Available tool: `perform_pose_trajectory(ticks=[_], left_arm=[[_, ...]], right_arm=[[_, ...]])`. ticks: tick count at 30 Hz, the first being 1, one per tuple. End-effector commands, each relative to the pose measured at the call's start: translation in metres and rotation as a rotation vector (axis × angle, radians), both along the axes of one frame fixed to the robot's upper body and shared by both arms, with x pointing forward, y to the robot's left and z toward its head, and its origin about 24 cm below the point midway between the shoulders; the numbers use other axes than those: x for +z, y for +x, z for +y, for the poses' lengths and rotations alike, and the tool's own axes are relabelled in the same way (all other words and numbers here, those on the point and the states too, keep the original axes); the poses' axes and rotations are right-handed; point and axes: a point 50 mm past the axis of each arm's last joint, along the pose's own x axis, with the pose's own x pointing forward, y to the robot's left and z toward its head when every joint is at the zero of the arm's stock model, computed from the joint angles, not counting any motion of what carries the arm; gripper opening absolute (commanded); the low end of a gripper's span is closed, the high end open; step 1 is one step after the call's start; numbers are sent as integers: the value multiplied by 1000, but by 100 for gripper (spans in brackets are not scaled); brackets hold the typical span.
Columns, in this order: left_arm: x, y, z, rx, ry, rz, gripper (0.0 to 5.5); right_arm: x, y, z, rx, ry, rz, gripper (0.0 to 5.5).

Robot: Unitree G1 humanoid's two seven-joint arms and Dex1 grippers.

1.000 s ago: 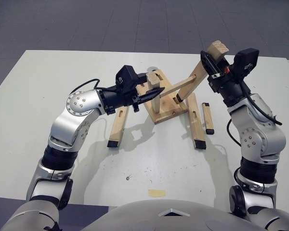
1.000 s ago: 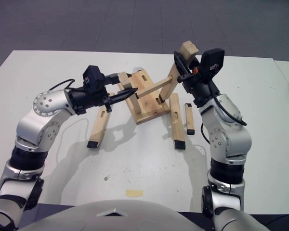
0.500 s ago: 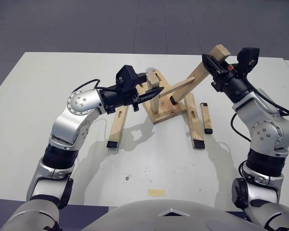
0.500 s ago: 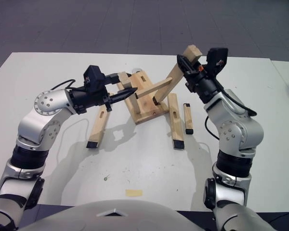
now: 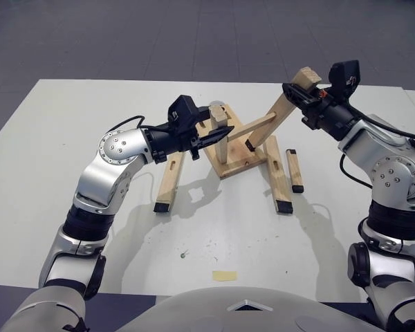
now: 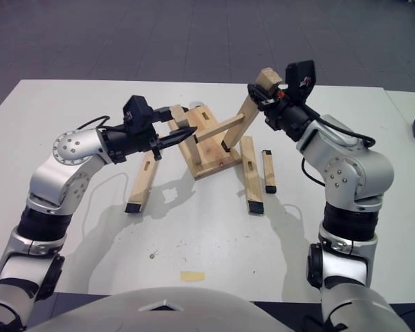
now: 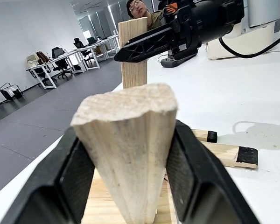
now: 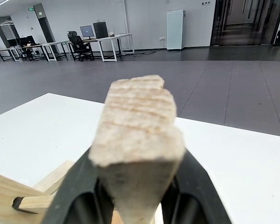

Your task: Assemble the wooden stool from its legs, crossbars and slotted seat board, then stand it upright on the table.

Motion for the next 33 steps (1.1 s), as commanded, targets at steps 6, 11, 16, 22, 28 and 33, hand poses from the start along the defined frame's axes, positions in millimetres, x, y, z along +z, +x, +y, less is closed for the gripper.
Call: perform_pose_trajectory(ticks=[6,11,16,22,28,33], left_arm=[[-25,12,15,142,149,51,202],[-27,10,12,143,135,58,202],[-28,10,12,150,130,63,202],[-29,9,12,152,127,68,202],[-28,9,11,163,118,64,202],[-27,11,10,168,115,59,202]], right_arm=[[-48,-9,6,31,-82,259,101],[-20,0,5,29,-78,168,101],[-3,2,6,65,-69,157,101],[27,9,5,77,-16,138,101],[33,9,7,83,10,146,101],[-10,4,13,85,-4,309,101]])
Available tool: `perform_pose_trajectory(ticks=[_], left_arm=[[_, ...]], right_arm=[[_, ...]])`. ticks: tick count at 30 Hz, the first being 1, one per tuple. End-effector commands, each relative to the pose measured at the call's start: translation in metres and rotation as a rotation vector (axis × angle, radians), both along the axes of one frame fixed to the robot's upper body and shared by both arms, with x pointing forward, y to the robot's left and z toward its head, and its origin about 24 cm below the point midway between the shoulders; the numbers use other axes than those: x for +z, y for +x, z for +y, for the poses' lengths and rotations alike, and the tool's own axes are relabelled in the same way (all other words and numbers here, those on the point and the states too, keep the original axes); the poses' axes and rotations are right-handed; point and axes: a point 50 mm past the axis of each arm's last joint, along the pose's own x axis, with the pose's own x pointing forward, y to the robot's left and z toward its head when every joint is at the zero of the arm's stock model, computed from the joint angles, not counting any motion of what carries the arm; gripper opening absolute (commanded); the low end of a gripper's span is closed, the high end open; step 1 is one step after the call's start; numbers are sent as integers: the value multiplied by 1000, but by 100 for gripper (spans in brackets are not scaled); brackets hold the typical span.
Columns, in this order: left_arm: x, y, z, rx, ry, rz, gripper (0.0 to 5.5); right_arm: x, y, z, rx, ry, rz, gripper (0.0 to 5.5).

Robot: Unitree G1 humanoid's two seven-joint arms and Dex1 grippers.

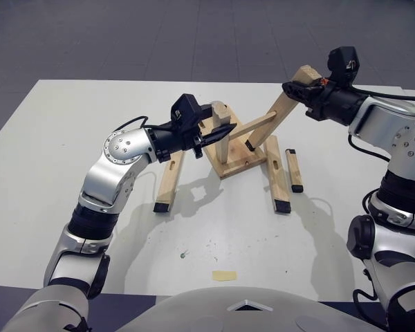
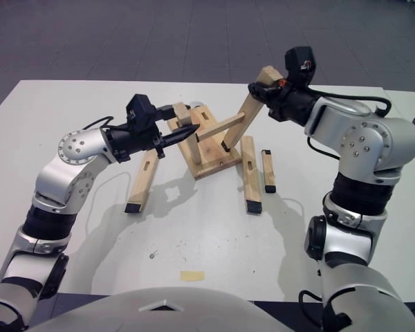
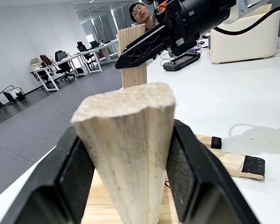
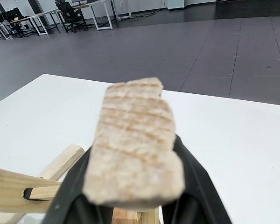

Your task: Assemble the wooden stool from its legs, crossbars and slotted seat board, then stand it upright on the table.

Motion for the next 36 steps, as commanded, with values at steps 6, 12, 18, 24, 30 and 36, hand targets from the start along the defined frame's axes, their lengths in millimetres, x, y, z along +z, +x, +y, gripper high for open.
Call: perform_pose_trajectory(ticks=[6,12,18,24,30,36], left_arm=[[-29,8,14,150,136,80,202],[-24,8,21,159,146,67,202],[-15,14,33,190,151,37,202],[-13,18,36,182,173,26,202],[-11,22,34,167,179,15,202],[-8,24,29,157,164,5,202]], right_arm=[[-70,-12,17,17,12,228,101],[-93,-25,20,54,-186,188,102],[-83,-25,19,124,-273,76,110],[-63,-16,11,262,-109,130,114],[-59,-5,4,257,-142,139,113],[-75,1,18,158,-78,179,115]])
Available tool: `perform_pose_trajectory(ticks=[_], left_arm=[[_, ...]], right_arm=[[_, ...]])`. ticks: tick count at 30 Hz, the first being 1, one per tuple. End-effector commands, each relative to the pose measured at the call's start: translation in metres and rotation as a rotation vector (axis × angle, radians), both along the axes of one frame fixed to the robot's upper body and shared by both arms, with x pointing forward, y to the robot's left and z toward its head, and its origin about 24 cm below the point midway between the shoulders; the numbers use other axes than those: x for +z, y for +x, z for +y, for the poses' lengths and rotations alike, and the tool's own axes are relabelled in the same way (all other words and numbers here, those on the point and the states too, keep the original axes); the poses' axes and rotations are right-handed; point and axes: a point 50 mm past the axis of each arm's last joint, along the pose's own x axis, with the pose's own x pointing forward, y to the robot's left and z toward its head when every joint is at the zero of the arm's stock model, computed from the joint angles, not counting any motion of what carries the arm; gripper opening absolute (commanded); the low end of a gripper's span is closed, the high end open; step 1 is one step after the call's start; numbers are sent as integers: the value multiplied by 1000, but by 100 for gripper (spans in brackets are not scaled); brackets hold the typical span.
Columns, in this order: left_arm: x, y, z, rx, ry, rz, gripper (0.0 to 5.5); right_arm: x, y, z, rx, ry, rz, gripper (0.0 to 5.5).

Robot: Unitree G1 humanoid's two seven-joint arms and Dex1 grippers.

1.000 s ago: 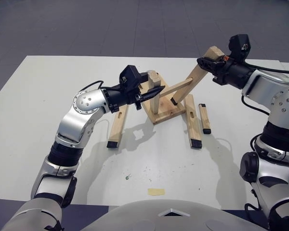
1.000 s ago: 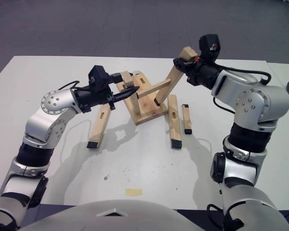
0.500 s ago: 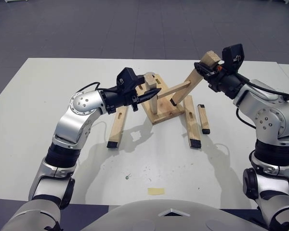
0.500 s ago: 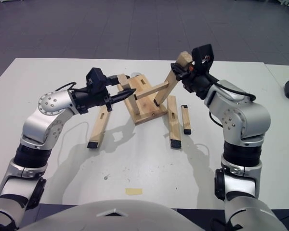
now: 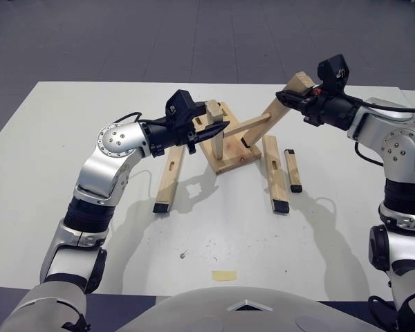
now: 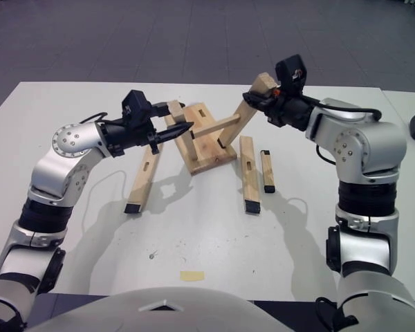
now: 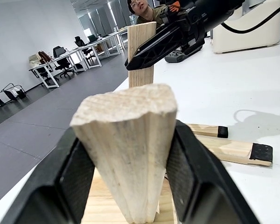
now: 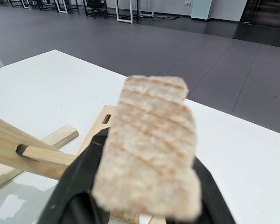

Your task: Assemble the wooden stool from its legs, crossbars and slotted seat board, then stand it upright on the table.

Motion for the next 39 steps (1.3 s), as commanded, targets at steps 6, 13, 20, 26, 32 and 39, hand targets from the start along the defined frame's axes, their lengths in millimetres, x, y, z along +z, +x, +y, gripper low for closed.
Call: perform_pose_trajectory(ticks=[6,13,20,26,32,39], left_arm=[[-6,13,14,149,100,-6,202],[-3,12,17,164,55,8,202],[1,-1,18,92,-27,110,203],[3,2,23,112,-25,136,203],[0,-1,23,101,49,83,303],[22,1,22,88,-56,50,427]], right_arm=[[-89,-17,21,-108,-36,322,111],[-38,-20,24,-139,35,113,111],[7,-30,27,-147,134,-3,167],[38,-28,25,-164,239,-102,259],[80,-29,20,-176,315,-238,358],[99,-14,14,-291,381,-395,478]])
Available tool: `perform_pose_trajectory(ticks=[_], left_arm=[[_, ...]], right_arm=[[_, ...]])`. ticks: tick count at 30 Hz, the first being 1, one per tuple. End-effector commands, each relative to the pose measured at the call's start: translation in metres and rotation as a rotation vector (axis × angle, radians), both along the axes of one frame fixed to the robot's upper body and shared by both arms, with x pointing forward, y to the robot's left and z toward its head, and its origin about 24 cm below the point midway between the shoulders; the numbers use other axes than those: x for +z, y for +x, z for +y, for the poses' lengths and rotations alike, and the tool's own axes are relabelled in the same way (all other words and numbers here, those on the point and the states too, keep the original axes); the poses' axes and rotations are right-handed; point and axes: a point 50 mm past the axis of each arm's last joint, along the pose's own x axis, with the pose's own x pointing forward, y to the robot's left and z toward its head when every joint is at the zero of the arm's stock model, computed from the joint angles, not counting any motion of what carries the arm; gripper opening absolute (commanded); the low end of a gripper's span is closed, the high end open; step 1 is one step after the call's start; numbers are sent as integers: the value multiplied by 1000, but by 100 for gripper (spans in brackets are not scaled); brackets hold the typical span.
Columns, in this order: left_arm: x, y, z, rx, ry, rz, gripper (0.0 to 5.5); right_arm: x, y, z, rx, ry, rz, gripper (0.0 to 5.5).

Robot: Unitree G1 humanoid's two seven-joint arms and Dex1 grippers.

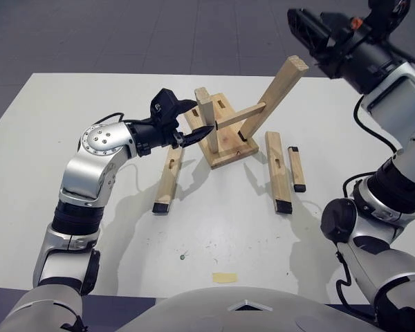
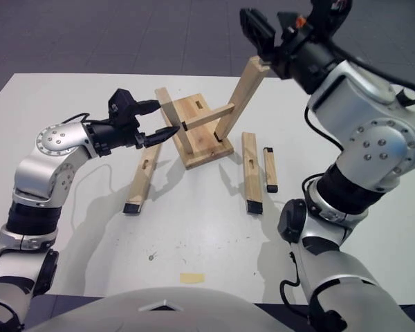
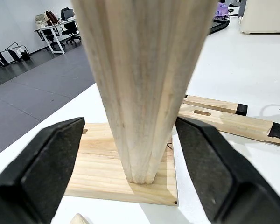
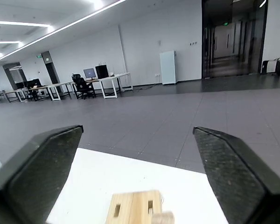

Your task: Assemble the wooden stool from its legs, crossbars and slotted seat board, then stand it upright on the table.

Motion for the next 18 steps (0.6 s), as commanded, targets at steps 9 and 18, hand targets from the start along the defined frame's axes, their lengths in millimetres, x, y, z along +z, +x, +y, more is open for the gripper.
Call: perform_pose_trajectory(ticks=[9,18], left_arm=[[97,-9,21,-143,-628,-39,539],[62,0,4,-4,-578,76,539]], right_arm=[[61,25,-11,-125,229,-344,540],[-143,65,30,-47,103,311,540]])
